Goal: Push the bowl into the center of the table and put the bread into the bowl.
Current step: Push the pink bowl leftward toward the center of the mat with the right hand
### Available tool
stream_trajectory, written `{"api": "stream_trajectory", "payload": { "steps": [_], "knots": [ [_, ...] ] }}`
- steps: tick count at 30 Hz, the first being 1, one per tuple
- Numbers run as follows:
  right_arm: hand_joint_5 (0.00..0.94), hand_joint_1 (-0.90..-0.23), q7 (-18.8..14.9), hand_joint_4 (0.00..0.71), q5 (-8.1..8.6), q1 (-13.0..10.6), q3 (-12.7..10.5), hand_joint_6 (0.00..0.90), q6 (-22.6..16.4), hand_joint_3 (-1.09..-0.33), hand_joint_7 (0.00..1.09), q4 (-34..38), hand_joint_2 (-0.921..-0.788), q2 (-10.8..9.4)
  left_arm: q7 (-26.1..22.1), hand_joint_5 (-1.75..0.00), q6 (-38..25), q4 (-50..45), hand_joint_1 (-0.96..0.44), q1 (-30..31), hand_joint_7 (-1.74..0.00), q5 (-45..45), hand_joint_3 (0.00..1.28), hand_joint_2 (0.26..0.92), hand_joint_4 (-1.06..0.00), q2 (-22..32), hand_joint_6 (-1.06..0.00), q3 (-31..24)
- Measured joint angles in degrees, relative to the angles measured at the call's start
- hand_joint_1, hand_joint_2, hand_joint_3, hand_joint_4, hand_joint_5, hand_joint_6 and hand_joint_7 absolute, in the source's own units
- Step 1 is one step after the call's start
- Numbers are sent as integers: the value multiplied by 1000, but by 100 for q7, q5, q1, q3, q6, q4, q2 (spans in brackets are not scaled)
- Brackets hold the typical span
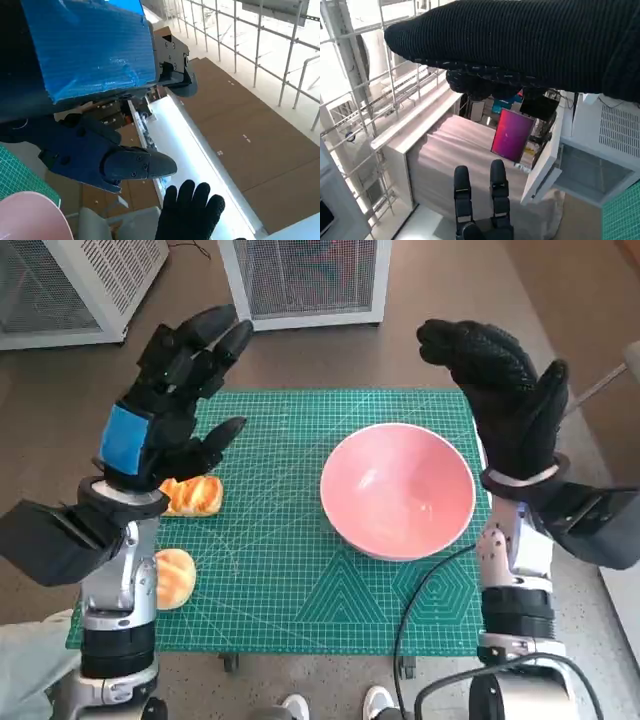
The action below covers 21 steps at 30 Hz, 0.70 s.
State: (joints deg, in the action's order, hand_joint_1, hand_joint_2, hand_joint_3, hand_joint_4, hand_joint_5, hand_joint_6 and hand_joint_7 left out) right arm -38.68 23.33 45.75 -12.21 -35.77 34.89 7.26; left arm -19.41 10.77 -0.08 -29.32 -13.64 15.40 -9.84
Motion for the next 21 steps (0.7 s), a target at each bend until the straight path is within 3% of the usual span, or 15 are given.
{"api": "stream_trajectory", "payload": {
  "steps": [5, 10, 16, 21],
  "knots": [
    [0, -542, -77, 240, 16, 9, -141, 304, -130, -584, 33, 384, -921, 136, 2, -1, 2, 0, -476, 7, -575, 8, 294, 921, -390, -2, -195, 6],
    [0, -549, -100, 232, -6, 102, -364, 305, -405, -592, 33, 1236, -921, 318, 10, -1, 3, 0, -485, 23, -577, 12, 294, 921, -390, -2, -195, 5],
    [0, -538, 180, 227, -190, 157, -548, 304, -750, -632, 32, 2226, -921, 483, 56, -1, 3, -7, -493, 59, -579, 21, 296, 921, -390, -1, -194, 1],
    [0, -544, 553, 224, -437, 188, -581, 306, -881, -646, 32, 2880, -921, 557, 72, -1, 2, -27, -491, 86, -580, 28, 298, 921, -390, -2, -193, 12]
  ]
}}
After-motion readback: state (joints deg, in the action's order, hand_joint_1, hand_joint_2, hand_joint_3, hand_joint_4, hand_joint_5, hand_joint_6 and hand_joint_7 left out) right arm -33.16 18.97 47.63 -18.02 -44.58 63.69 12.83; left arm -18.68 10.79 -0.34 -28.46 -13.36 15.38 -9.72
